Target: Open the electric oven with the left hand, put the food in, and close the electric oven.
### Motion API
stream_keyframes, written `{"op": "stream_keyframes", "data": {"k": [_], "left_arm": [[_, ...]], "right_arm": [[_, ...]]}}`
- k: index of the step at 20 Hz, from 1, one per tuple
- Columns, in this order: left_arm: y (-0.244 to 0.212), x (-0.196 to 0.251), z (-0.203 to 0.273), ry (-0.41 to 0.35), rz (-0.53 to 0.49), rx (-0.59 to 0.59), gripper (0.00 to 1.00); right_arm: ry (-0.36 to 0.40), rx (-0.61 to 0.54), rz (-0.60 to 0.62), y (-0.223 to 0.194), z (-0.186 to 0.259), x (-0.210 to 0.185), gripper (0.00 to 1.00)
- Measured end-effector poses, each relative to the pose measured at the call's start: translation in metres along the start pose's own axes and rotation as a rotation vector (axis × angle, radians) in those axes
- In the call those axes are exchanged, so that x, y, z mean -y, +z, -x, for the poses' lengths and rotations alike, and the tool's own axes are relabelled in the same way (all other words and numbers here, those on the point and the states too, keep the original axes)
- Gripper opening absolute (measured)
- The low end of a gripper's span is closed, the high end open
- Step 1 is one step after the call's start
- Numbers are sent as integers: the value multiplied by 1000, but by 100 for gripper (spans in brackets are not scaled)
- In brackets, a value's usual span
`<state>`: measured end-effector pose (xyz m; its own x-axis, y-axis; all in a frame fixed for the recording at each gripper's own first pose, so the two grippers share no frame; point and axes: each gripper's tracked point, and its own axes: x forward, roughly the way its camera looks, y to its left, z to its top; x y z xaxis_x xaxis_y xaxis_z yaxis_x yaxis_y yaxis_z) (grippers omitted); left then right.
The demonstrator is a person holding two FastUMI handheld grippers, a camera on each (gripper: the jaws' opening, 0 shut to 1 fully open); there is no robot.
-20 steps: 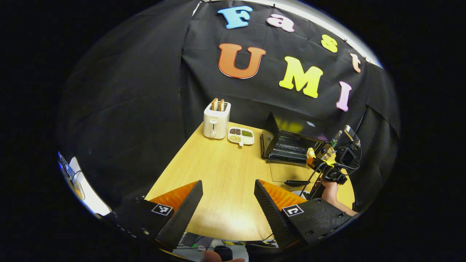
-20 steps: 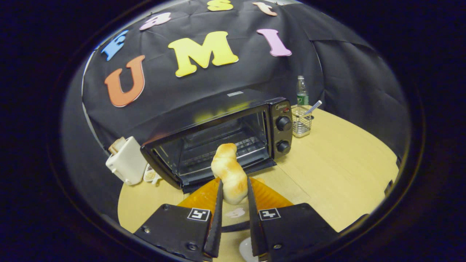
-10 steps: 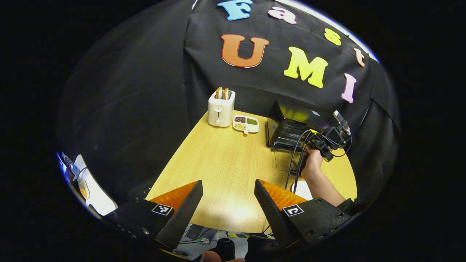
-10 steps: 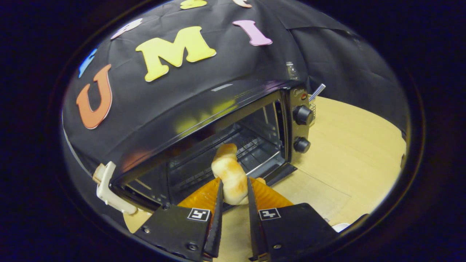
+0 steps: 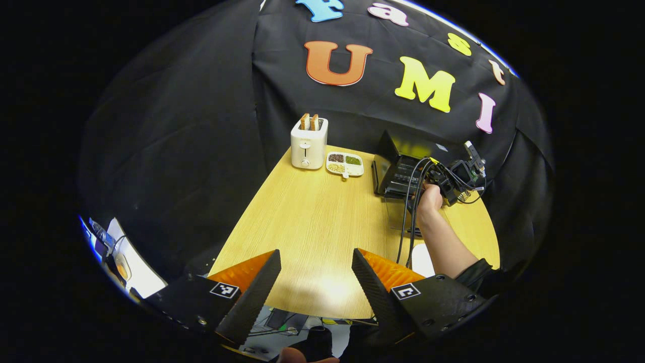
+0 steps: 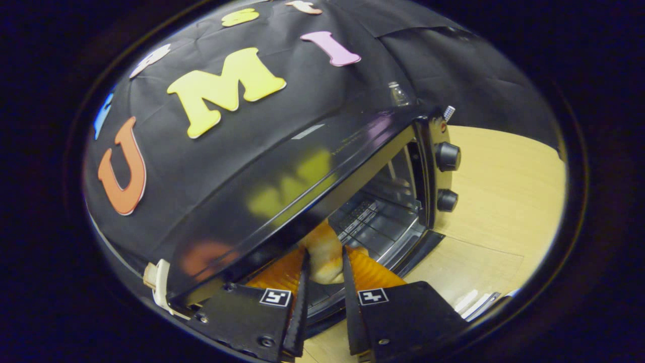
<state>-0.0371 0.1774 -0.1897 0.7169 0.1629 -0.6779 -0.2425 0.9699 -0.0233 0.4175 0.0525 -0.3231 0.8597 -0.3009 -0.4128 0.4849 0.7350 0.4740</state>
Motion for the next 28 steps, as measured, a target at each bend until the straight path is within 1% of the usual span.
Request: {"op": "stream_keyframes", "data": {"k": [1,6,8,9,10,14,15,16,19,20,22,23,24,25,26,27,28], "left_arm": [[0,1,-1,1,-3,-7,94],[-3,5,-3,-12,-12,-30,94],[-5,6,-5,-23,-15,-35,94],[-6,7,-5,-30,-18,-35,94],[-7,7,-5,-35,-21,-37,94],[-6,11,-5,-43,-23,-29,94],[-7,12,-3,-45,-22,-26,94],[-8,14,-3,-45,-21,-26,94],[-12,25,0,-59,-21,-33,94],[-12,29,1,-63,-30,-27,94],[-11,36,6,-72,-37,-22,94],[-11,39,7,-78,-36,-19,94],[-10,42,9,-83,-33,-14,94],[-8,47,11,-90,-31,-9,94],[-8,52,13,-97,-29,-3,94],[-7,55,13,-102,-28,2,94],[-7,58,13,-107,-27,6,94]], "right_arm": [[15,4,-2,-1,-2,0,34],[67,19,24,-5,-2,-3,54],[98,30,5,-2,3,-7,60],[107,24,-6,-3,4,-9,67],[123,20,-6,-3,5,-10,78],[157,25,-34,1,14,-6,77],[162,22,-48,0,18,-3,80],[153,12,-56,-2,20,1,82],[149,-9,-94,-7,30,15,100],[157,-15,-108,-8,33,18,96],[168,-29,-119,-9,43,23,100],[171,-37,-124,-11,49,27,96],[179,-45,-135,-10,55,29,100],[187,-56,-148,-10,63,31,96],[197,-66,-166,-10,71,33,100],[208,-77,-187,-9,79,35,96],[213,-85,-206,-7,87,38,96]]}}
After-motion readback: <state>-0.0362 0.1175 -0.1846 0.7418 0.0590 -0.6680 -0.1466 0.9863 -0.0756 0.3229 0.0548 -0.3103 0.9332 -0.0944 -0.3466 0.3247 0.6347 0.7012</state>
